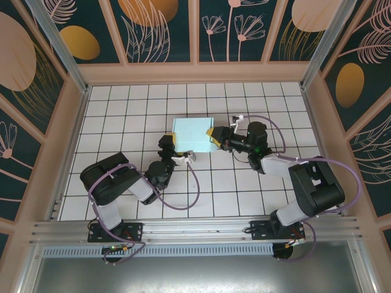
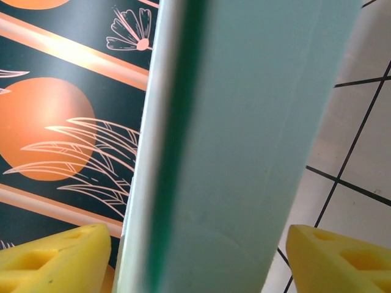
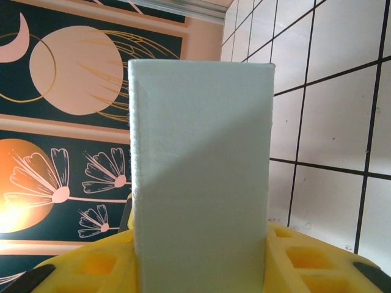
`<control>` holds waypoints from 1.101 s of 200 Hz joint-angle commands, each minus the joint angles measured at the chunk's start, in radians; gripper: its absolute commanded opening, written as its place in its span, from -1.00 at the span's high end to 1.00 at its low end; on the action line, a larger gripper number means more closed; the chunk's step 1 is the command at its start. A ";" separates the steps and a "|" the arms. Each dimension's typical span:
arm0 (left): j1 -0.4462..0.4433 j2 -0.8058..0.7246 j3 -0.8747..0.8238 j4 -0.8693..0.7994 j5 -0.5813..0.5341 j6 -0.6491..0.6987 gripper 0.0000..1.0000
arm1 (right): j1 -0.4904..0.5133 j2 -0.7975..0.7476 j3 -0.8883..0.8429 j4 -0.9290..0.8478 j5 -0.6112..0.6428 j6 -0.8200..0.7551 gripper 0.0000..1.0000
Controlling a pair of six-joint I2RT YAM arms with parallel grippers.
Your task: Fold the paper box
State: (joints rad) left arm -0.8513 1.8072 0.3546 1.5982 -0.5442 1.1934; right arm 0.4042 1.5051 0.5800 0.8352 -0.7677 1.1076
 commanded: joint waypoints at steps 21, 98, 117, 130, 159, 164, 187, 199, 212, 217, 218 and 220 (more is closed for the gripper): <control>-0.008 -0.014 0.017 0.214 -0.013 -0.031 -0.27 | 0.018 0.023 -0.009 0.076 -0.024 0.026 0.15; -0.008 -0.051 0.012 0.164 -0.014 -0.081 0.25 | 0.018 0.029 0.006 0.048 -0.013 0.003 0.10; -0.007 -0.064 0.010 0.144 -0.016 -0.102 0.34 | 0.018 0.028 0.007 0.041 -0.008 -0.007 0.04; -0.008 -0.077 0.011 0.121 -0.013 -0.128 0.35 | 0.018 0.025 0.008 0.035 -0.004 -0.016 -0.04; -0.007 -0.151 0.020 -0.040 -0.009 -0.221 0.35 | 0.014 0.004 0.007 0.018 0.012 -0.060 -0.37; -0.006 -0.167 0.020 -0.083 -0.005 -0.244 0.35 | 0.012 -0.006 0.006 0.007 0.018 -0.075 -0.42; -0.002 -0.261 0.032 -0.319 0.031 -0.365 0.35 | -0.009 -0.059 -0.005 -0.068 0.061 -0.147 -0.53; 0.002 -0.311 0.042 -0.463 0.059 -0.430 0.34 | -0.036 -0.091 -0.019 -0.096 0.070 -0.183 -0.55; 0.008 -0.367 0.046 -0.589 0.082 -0.494 0.35 | -0.080 -0.134 -0.035 -0.139 0.079 -0.226 -0.56; 0.012 -0.385 0.048 -0.627 0.087 -0.515 0.36 | -0.097 -0.153 -0.042 -0.156 0.082 -0.245 -0.56; 0.012 -0.388 0.049 -0.636 0.088 -0.518 0.36 | -0.102 -0.157 -0.042 -0.160 0.082 -0.250 -0.55; 0.014 -0.395 0.050 -0.656 0.091 -0.529 0.36 | -0.110 -0.165 -0.044 -0.170 0.083 -0.258 -0.55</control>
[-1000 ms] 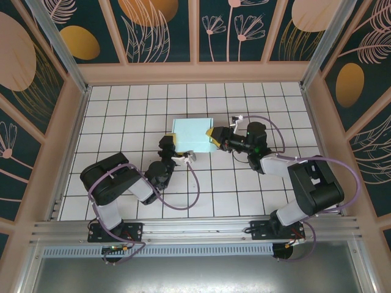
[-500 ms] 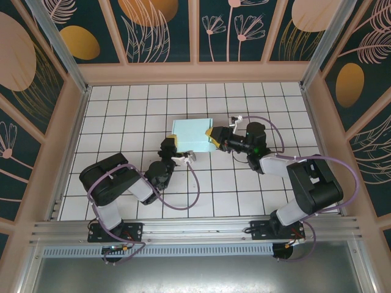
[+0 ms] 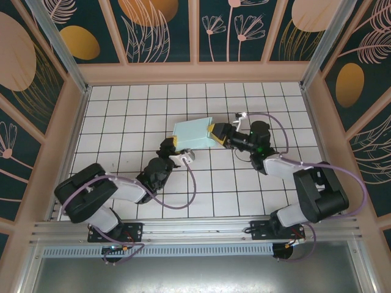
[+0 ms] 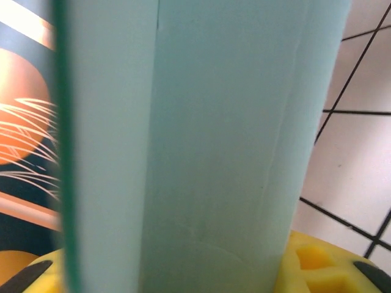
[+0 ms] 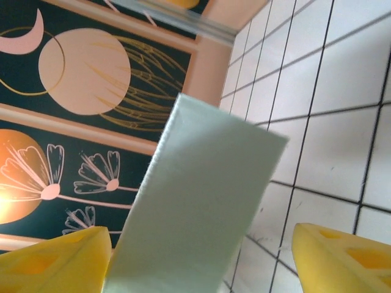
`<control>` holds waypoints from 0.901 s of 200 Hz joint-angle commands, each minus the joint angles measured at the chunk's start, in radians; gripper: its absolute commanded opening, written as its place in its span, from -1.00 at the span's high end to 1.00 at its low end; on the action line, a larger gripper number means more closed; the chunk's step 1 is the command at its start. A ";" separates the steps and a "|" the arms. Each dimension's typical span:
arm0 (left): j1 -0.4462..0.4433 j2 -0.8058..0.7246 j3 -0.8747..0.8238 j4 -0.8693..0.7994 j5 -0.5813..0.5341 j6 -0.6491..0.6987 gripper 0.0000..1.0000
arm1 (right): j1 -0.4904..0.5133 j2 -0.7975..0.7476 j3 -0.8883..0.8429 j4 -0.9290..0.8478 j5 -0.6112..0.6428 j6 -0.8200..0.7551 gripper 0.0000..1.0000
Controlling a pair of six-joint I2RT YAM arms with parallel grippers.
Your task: Fold the paper box
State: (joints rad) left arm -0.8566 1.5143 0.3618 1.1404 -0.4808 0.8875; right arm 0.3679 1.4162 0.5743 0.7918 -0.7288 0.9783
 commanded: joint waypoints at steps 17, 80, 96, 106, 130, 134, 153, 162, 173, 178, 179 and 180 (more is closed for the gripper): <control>0.033 -0.154 0.087 -0.414 0.070 -0.294 0.35 | -0.128 -0.148 -0.035 -0.222 0.060 -0.220 -0.55; 0.082 -0.243 0.264 -1.032 0.209 -0.525 0.31 | -0.141 -0.366 0.117 -0.711 0.294 -0.721 -0.47; 0.093 -0.261 0.296 -1.144 0.255 -0.583 0.30 | -0.068 -0.390 0.170 -0.813 0.396 -0.874 -0.46; 0.098 -0.280 0.302 -1.183 0.291 -0.610 0.30 | 0.009 -0.403 0.184 -0.845 0.513 -0.958 -0.46; 0.109 -0.325 0.311 -1.268 0.366 -0.647 0.32 | 0.156 -0.403 0.197 -0.851 0.660 -1.115 -0.46; 0.109 -0.328 0.316 -1.285 0.371 -0.649 0.33 | 0.169 -0.398 0.202 -0.855 0.661 -1.131 -0.46; 0.112 -0.324 0.335 -1.366 0.418 -0.643 0.34 | 0.223 -0.374 0.224 -0.864 0.652 -1.193 -0.46; 0.112 -0.311 0.346 -1.406 0.436 -0.636 0.34 | 0.241 -0.361 0.233 -0.871 0.637 -1.223 -0.45; 0.112 -0.288 0.363 -1.449 0.452 -0.631 0.34 | 0.256 -0.344 0.250 -0.885 0.614 -1.256 -0.43; 0.112 -0.279 0.373 -1.469 0.459 -0.627 0.34 | 0.261 -0.335 0.260 -0.895 0.599 -1.271 -0.41; 0.112 -0.276 0.374 -1.473 0.461 -0.626 0.34 | 0.262 -0.333 0.262 -0.897 0.595 -1.274 -0.40; 0.112 -0.274 0.377 -1.476 0.462 -0.625 0.34 | 0.262 -0.331 0.265 -0.900 0.592 -1.278 -0.40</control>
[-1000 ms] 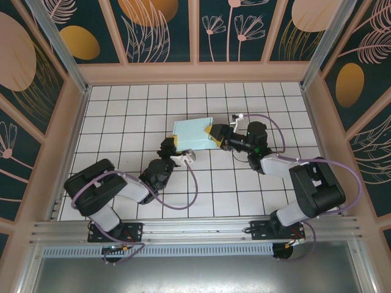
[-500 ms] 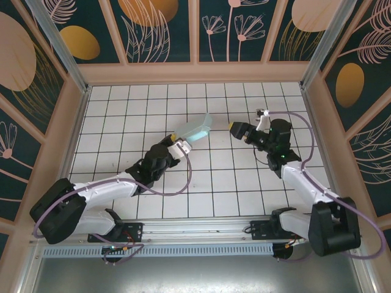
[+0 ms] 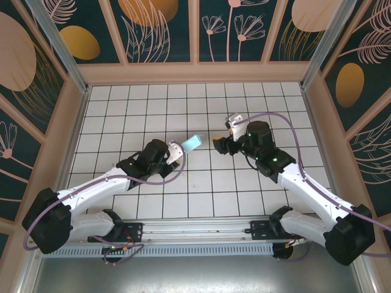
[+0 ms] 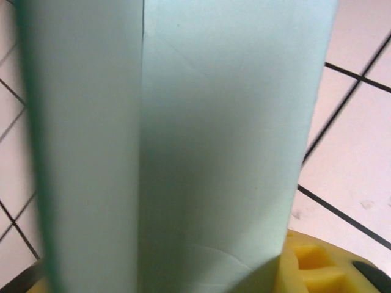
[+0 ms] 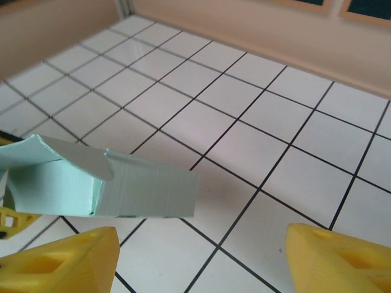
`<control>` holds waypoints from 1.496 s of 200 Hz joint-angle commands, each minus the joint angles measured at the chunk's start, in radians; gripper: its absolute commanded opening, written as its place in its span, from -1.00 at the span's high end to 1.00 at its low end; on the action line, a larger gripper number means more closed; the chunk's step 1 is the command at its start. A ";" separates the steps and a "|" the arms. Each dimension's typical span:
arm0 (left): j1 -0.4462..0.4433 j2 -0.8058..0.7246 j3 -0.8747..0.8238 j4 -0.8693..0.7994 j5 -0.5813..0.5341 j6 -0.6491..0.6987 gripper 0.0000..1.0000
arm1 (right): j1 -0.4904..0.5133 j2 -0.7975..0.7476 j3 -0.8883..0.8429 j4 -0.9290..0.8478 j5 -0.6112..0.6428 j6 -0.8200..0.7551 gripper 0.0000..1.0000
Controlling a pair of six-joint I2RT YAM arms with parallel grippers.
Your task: Fold the paper box
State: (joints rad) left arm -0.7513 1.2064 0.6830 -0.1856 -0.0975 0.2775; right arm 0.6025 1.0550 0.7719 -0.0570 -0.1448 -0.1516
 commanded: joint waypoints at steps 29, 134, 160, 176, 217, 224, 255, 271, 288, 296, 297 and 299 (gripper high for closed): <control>0.007 0.098 0.116 -0.265 0.106 0.016 0.34 | 0.042 0.106 0.137 -0.156 -0.062 -0.217 -0.28; 0.011 0.220 0.217 -0.439 0.174 0.083 0.33 | 0.058 0.275 0.239 -0.299 -0.224 -0.311 0.18; 0.012 0.237 0.226 -0.433 0.178 0.082 0.32 | 0.062 0.307 0.260 -0.321 -0.227 -0.321 0.31; 0.011 0.234 0.229 -0.432 0.179 0.085 0.32 | 0.063 0.324 0.271 -0.330 -0.219 -0.325 0.44; 0.012 0.231 0.222 -0.422 0.184 0.085 0.31 | 0.063 0.349 0.281 -0.336 -0.211 -0.337 0.89; 0.011 0.235 0.222 -0.423 0.184 0.085 0.31 | 0.063 0.352 0.281 -0.336 -0.211 -0.338 1.00; 0.012 0.239 0.224 -0.416 0.181 0.085 0.30 | 0.065 0.356 0.283 -0.334 -0.212 -0.334 1.00; 0.011 0.241 0.227 -0.406 0.171 0.073 0.27 | 0.068 0.351 0.277 -0.312 -0.190 -0.305 1.00; 0.011 0.247 0.236 -0.401 0.168 0.052 0.27 | 0.074 0.349 0.269 -0.264 -0.135 -0.213 1.00; 0.011 0.253 0.243 -0.402 0.173 0.044 0.27 | 0.078 0.351 0.272 -0.257 -0.111 -0.168 1.00; 0.011 0.255 0.243 -0.401 0.173 0.043 0.27 | 0.078 0.352 0.273 -0.256 -0.108 -0.161 1.00; 0.011 0.257 0.245 -0.402 0.173 0.040 0.27 | 0.078 0.353 0.275 -0.254 -0.103 -0.152 1.00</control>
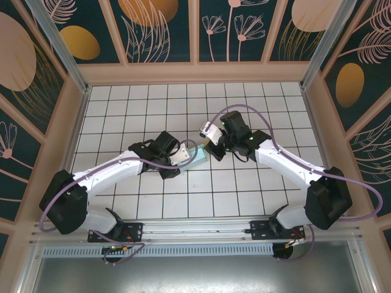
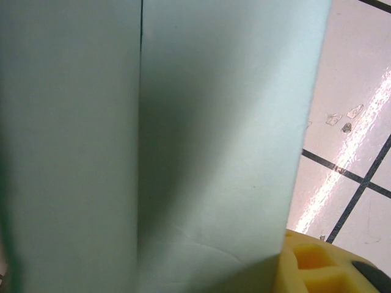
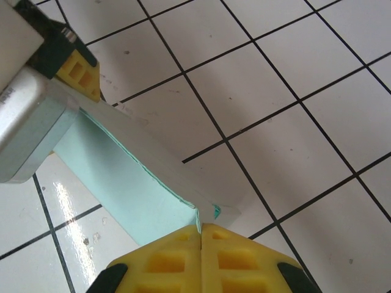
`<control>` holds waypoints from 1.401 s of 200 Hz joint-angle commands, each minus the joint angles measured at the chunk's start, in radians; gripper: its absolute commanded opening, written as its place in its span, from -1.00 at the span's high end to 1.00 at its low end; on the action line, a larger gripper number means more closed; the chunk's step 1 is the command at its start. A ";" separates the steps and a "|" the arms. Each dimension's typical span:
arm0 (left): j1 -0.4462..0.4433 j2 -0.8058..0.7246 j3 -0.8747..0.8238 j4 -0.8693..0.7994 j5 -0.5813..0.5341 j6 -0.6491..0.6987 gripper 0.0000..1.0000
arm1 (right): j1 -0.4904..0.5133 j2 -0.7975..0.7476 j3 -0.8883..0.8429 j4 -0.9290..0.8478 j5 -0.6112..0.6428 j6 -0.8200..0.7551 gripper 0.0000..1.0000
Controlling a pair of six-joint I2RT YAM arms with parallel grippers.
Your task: Fold the paper box
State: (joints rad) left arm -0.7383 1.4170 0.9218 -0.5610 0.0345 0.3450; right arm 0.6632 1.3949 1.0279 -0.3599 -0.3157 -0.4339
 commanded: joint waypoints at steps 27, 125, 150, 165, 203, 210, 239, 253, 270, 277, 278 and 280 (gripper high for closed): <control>-0.002 0.082 0.035 -0.025 0.048 -0.063 0.25 | 0.024 0.005 -0.006 0.101 0.144 0.290 1.00; -0.001 0.150 0.098 -0.021 0.048 -0.111 0.21 | 0.093 -0.060 -0.246 0.391 0.291 0.676 1.00; -0.002 0.157 0.099 -0.019 0.048 -0.110 0.21 | 0.094 -0.051 -0.267 0.403 0.302 0.695 1.00; -0.002 0.163 0.100 -0.019 0.048 -0.113 0.20 | 0.095 -0.040 -0.270 0.403 0.298 0.704 1.00; -0.003 0.168 0.100 -0.019 0.050 -0.109 0.20 | 0.098 -0.030 -0.271 0.387 0.285 0.779 1.00; -0.001 0.169 0.100 -0.019 0.052 -0.107 0.20 | 0.098 -0.033 -0.278 0.391 0.280 0.782 1.00; -0.001 0.171 0.100 -0.014 0.048 -0.099 0.19 | 0.102 -0.042 -0.317 0.402 0.297 0.745 1.00; -0.002 0.172 0.100 -0.014 0.051 -0.098 0.18 | 0.109 -0.048 -0.344 0.416 0.322 0.697 1.00; -0.001 0.171 0.097 -0.010 0.056 -0.094 0.18 | 0.121 -0.051 -0.374 0.435 0.347 0.636 1.00; -0.002 0.170 0.095 -0.010 0.057 -0.093 0.17 | 0.127 -0.054 -0.381 0.440 0.362 0.603 1.00; -0.002 0.171 0.094 -0.010 0.057 -0.092 0.17 | 0.128 -0.054 -0.382 0.441 0.364 0.599 1.00; -0.001 0.171 0.094 -0.010 0.056 -0.092 0.17 | 0.129 -0.054 -0.383 0.442 0.369 0.592 1.00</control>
State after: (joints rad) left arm -0.7368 1.5467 1.0401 -0.5648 0.0441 0.2592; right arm 0.7494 1.3392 0.7036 0.1375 0.0422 0.2600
